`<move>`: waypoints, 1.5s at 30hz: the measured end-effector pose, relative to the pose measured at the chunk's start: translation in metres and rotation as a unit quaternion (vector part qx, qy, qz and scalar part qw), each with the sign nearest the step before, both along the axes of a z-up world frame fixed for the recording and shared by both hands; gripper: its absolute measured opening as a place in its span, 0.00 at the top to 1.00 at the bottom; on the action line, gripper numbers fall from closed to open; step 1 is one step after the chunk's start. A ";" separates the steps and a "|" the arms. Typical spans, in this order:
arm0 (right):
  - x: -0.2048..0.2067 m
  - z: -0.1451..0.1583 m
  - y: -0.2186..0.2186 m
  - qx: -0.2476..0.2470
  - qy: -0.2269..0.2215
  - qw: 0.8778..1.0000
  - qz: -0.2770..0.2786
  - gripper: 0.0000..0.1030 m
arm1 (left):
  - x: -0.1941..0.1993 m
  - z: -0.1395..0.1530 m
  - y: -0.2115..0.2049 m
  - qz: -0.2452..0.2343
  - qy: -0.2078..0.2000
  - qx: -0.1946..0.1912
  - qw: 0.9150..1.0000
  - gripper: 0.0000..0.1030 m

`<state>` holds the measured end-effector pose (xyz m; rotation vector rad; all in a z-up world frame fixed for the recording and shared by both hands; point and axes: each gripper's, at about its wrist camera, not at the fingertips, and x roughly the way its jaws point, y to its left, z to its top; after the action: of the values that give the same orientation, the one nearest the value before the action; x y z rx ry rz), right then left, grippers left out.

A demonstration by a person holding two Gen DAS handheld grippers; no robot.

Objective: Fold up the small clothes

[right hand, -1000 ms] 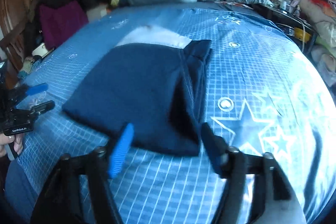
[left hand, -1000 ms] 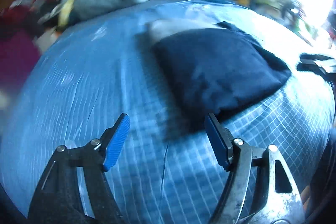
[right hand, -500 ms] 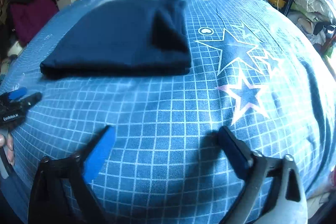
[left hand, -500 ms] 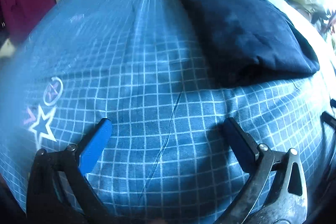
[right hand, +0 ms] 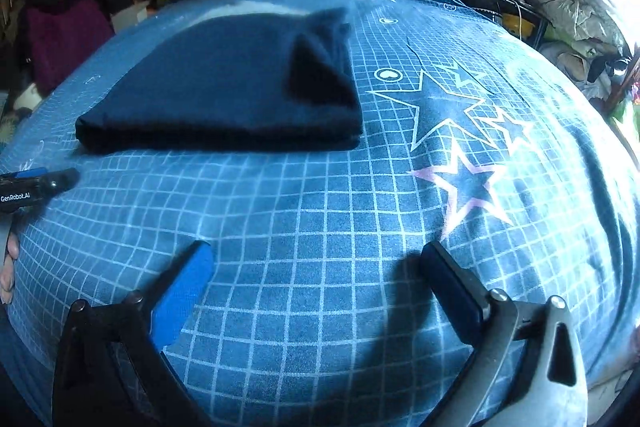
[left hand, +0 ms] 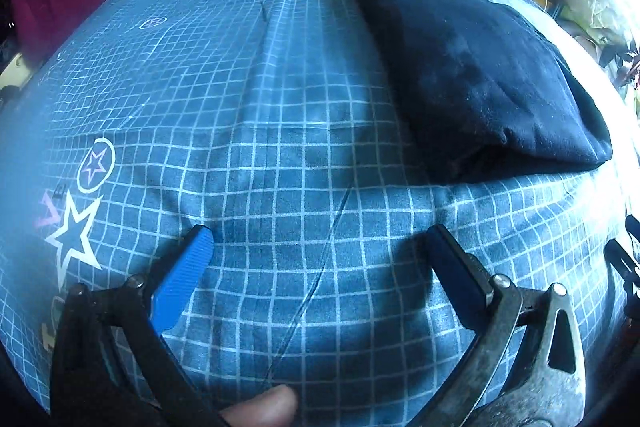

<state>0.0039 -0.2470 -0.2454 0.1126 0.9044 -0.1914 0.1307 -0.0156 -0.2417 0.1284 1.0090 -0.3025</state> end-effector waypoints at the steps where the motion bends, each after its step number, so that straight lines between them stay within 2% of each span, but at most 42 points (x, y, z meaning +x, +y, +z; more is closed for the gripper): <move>1: -0.002 0.000 0.000 0.002 0.001 1.000 -0.002 0.00 | -0.001 -0.001 0.001 0.001 0.001 0.001 1.000 0.00; 5: -0.005 -0.001 0.001 0.007 0.008 1.000 -0.008 0.00 | 0.001 0.000 0.000 0.008 0.000 -0.003 1.000 0.00; 14: -0.002 -0.004 -0.005 0.003 -0.027 1.000 -0.012 0.00 | -0.001 0.000 0.001 0.005 -0.017 -0.011 1.000 0.00; 45: -0.008 -0.004 -0.007 0.003 -0.039 0.999 -0.012 0.00 | -0.003 0.001 0.000 0.008 -0.018 -0.009 1.000 0.00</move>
<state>-0.0038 -0.2540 -0.2495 0.1348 0.8260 -0.2058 0.1275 -0.0152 -0.2408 0.1095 0.9715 -0.2943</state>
